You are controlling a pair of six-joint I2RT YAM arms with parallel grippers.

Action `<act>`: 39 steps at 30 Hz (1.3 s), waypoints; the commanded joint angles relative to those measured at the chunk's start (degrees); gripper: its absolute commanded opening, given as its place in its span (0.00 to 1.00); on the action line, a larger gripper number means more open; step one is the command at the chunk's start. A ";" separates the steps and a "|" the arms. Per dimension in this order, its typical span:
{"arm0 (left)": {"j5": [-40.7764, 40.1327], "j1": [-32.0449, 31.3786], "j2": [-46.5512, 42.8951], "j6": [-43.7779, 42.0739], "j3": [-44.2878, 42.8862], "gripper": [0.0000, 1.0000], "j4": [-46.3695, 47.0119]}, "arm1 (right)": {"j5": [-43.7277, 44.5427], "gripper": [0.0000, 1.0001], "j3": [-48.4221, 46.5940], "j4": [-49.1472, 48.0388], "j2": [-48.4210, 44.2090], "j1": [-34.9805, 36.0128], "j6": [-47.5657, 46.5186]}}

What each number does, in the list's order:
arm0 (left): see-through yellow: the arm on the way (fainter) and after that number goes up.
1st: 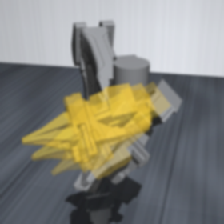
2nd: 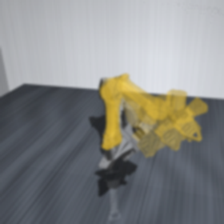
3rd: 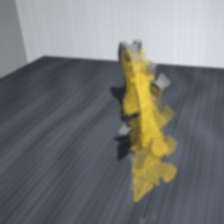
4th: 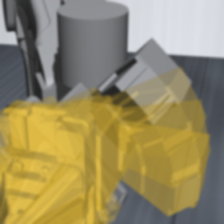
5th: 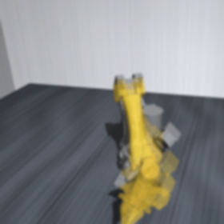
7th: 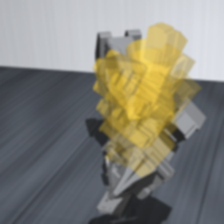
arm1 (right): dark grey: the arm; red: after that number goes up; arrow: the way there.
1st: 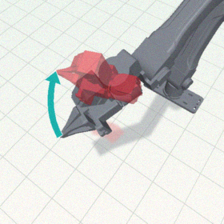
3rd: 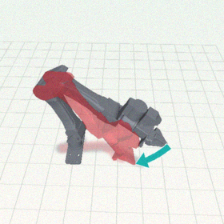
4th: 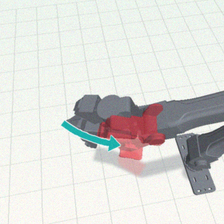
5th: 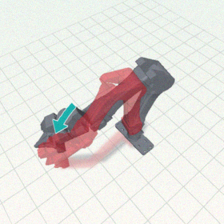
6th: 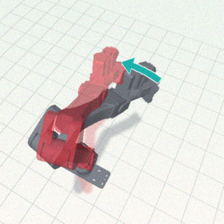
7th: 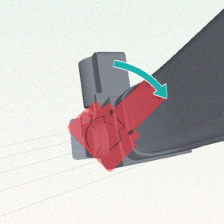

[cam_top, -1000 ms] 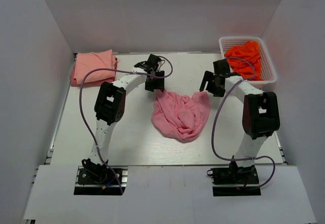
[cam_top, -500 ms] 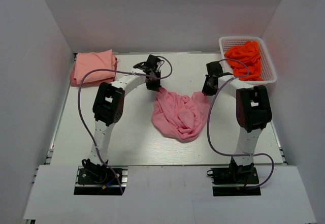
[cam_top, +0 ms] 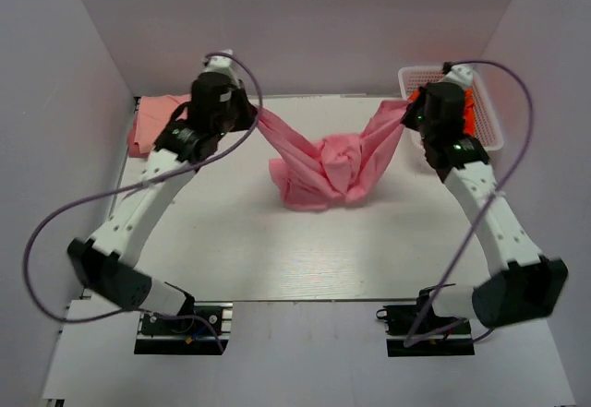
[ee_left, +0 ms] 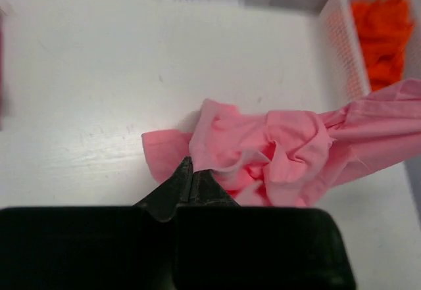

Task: Fold and stack the t-shirts
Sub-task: Flatten out the tshirt

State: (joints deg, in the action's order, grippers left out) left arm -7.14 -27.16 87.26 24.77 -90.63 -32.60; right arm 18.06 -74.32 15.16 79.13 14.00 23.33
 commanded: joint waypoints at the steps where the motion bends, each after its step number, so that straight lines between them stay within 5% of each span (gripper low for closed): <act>1: -9.81 0.35 -11.63 2.64 1.77 0.00 -0.44 | 6.98 0.00 -1.52 -3.03 -9.04 -0.20 -2.50; 16: -37.41 -0.18 -35.39 3.79 -10.17 0.00 -10.37 | 16.82 0.00 -15.14 -5.40 -28.67 -0.29 -15.76; 32: -34.88 -0.18 -42.36 5.11 -15.98 0.00 -13.19 | 21.92 0.00 -16.04 -8.12 -39.41 -0.11 -21.84; 39: -37.07 -0.18 -36.38 11.95 -6.61 0.00 -16.27 | 22.72 0.00 -8.04 -8.56 -37.39 0.15 -18.68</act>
State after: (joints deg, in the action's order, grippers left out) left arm -42.30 -27.22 46.00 33.04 -102.30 -45.25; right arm 38.81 -85.54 8.71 39.38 13.96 3.18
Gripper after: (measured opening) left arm 0.027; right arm 0.012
